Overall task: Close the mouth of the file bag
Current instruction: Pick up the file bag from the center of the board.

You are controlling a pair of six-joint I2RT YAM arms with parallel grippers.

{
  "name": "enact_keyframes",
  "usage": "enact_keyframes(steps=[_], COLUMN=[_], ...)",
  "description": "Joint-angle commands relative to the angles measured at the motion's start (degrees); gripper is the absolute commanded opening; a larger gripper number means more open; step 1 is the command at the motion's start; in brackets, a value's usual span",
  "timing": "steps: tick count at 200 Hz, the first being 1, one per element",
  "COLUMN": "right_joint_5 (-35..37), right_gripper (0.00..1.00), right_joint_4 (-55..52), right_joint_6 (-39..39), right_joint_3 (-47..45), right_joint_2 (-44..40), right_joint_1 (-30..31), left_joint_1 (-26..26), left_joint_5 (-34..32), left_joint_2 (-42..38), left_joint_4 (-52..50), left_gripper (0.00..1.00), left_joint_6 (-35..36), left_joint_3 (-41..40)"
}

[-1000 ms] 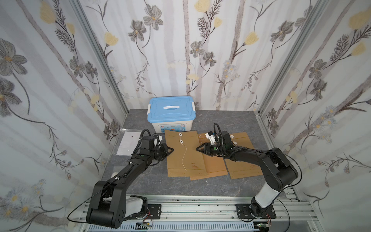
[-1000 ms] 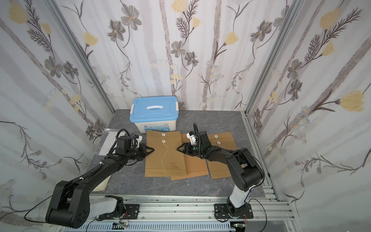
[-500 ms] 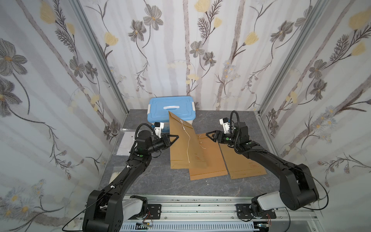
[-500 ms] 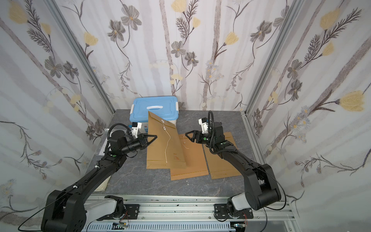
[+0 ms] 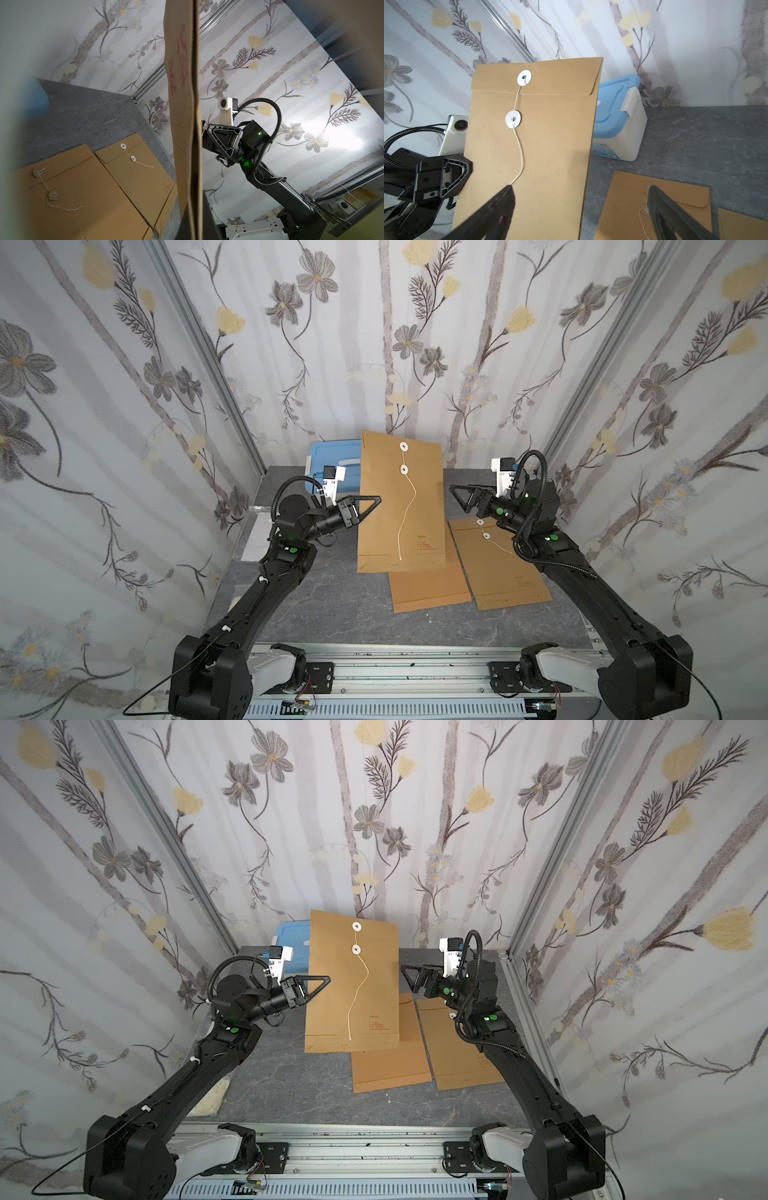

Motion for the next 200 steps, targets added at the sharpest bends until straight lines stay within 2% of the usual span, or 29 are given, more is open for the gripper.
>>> enact_keyframes(steps=[1,26,56,71,89,101,117,125,138,148,162,186,200], right_joint_5=[-12.55,-15.76,-20.33,-20.30,-21.06,-21.16,-21.62,-21.95,-22.34,-22.40,-22.24,-21.86,-21.67], right_gripper=[1.00,1.00,0.99,0.97,0.78,0.75,0.63,0.60,0.46,0.44,0.27,0.22,0.10], right_joint_4=[5.46,1.69,12.53,13.72,13.96,13.74,12.52,12.05,12.02,11.98,11.37,9.98,8.87], right_joint_6=[3.62,1.50,7.87,8.40,8.45,8.65,7.78,7.55,7.63,7.51,7.18,6.19,5.40], right_joint_3=[0.67,6.22,7.60,8.44,9.29,9.39,9.39,9.24,8.96,8.78,8.86,8.69,8.69], right_joint_2=[2.37,5.90,9.53,10.16,10.64,10.73,10.56,10.48,10.34,10.21,10.08,9.53,9.29], right_joint_1=[-0.32,-0.23,-0.14,-0.14,-0.29,-0.36,-0.66,-0.80,-0.93,-0.93,-1.01,-1.28,-1.28], left_joint_1=[-0.67,-1.50,-2.62,-2.83,-2.86,-2.85,-2.86,-2.84,-2.84,-2.86,-2.84,-2.84,-2.85], left_joint_5=[2.16,2.31,2.31,2.14,1.70,1.65,0.92,0.55,0.49,0.55,0.14,-0.41,-0.65], left_joint_2=[0.54,0.68,0.93,1.03,1.25,1.55,1.60,1.72,2.21,2.43,2.50,2.27,2.35], left_joint_4=[4.92,5.74,7.99,8.00,7.37,6.74,6.18,5.93,5.62,5.62,4.89,3.04,2.03], left_gripper=[0.00,0.00,0.00,0.00,0.00,0.00,0.00,0.00,0.00,0.00,0.00,0.00,0.00], left_joint_6=[-1.06,-1.62,-2.88,-2.64,-1.95,-1.55,-0.66,-0.31,-0.03,0.19,0.70,2.01,2.55], left_joint_3=[2.17,2.61,2.44,2.32,2.24,2.16,1.32,1.00,0.97,0.93,0.97,1.10,1.18])
